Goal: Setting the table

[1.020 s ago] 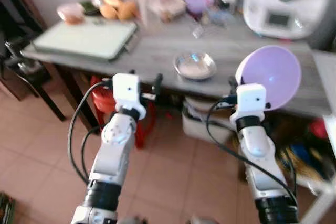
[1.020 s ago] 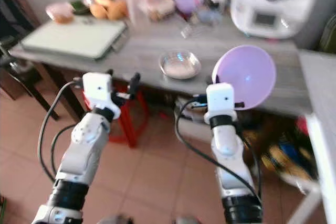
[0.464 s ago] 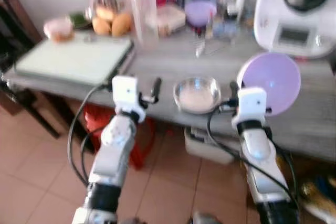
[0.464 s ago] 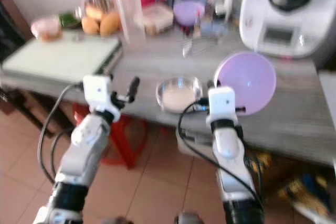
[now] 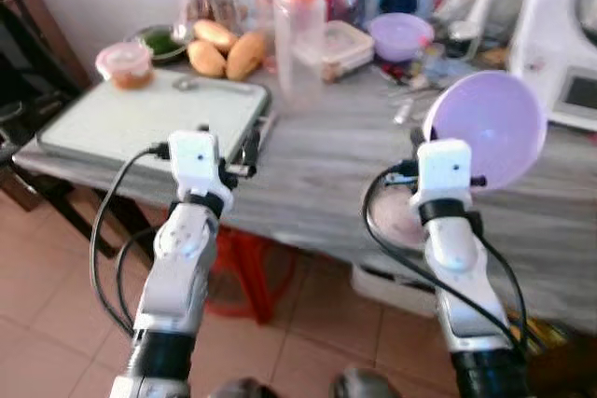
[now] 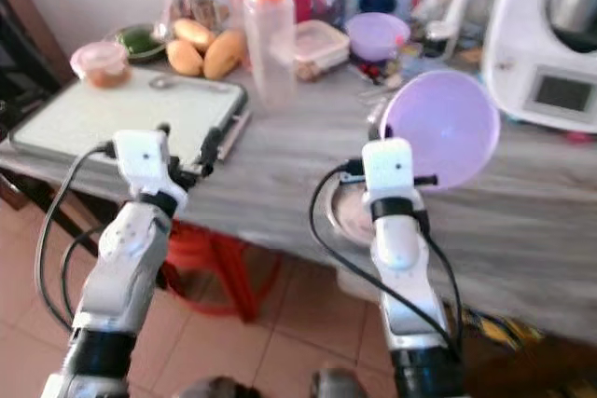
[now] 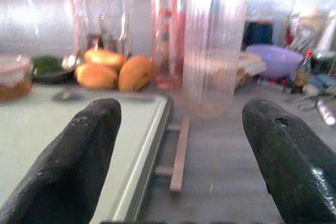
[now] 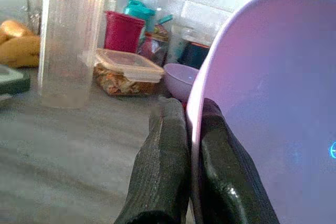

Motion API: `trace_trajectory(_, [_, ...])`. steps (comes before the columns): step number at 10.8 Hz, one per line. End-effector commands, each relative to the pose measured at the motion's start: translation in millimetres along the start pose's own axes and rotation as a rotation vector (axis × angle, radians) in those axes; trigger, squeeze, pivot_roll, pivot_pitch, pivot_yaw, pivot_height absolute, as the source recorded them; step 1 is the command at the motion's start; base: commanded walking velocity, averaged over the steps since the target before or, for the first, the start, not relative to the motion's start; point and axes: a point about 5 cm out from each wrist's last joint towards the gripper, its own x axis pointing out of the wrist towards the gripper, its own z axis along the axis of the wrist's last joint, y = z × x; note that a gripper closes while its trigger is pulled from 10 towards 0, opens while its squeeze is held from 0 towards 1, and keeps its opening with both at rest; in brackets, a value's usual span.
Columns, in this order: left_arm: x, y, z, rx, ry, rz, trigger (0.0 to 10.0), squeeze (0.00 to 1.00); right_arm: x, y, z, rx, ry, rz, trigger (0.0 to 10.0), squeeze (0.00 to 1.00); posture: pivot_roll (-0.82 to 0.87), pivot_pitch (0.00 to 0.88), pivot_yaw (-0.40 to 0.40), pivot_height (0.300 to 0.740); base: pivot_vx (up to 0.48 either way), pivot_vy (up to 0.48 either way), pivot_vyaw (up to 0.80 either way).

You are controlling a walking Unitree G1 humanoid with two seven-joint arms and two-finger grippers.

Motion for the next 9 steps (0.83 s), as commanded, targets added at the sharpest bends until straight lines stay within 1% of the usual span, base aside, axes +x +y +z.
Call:
trace_trajectory(1, [-7.9,9.5,0.5,0.021,0.005,0.02,10.0,0.0,3.6,-1.0,7.3,0.031,-0.024,0.01,10.0,0.0,-0.05,0.0,0.046,0.74,0.0,0.0,0.0])
trace_trajectory(2, [-11.3,12.7,1.4,0.013,0.002,0.024,10.0,0.0,4.7,-0.4,5.4,0.081,0.007,0.027,10.0,0.0,-0.04,0.0,0.046,0.74,0.0,0.0,0.0])
trace_trajectory(3, [-22.0,24.9,-4.1,0.049,0.053,0.052,10.0,0.0,10.6,10.5,9.4,0.149,0.005,0.172,10.0,0.0,-0.03,0.0,0.042,0.74,0.0,0.0,0.0])
trace_trajectory(4, [-30.0,30.3,-5.8,0.108,0.069,0.04,10.0,0.0,17.8,22.2,6.8,0.189,0.053,0.29,10.0,0.0,-0.02,0.0,0.039,0.74,0.0,0.0,0.0])
trace_trajectory(5, [-33.7,30.5,-7.8,0.126,0.092,0.018,10.0,0.0,20.8,29.9,2.4,0.244,0.11,0.367,10.0,0.0,-0.01,0.0,0.036,0.74,0.0,0.0,0.0])
trace_trajectory(6, [-39.4,29.7,-12.2,0.124,0.128,0.012,10.0,0.0,23.0,37.2,-2.2,0.214,0.152,0.426,10.0,0.0,-0.01,0.0,0.033,0.74,0.0,0.0,0.0])
trace_trajectory(7, [-41.8,27.6,-13.3,0.115,0.139,0.005,10.0,0.0,21.5,41.1,-6.1,0.234,0.185,0.477,10.0,0.0,0.0,0.0,0.028,0.74,0.0,0.0,0.0])
trace_trajectory(8, [-42.7,26.4,-12.9,0.111,0.145,0.003,10.0,0.0,18.9,42.5,-11.5,0.226,0.221,0.514,10.0,0.0,0.01,0.0,0.028,0.74,0.0,0.0,0.0])
trace_trajectory(9, [-43.4,25.7,-12.5,0.107,0.152,-0.004,10.0,0.0,18.1,39.6,-17.1,0.202,0.251,0.523,10.0,0.0,0.01,0.0,0.028,0.74,0.0,0.0,0.0])
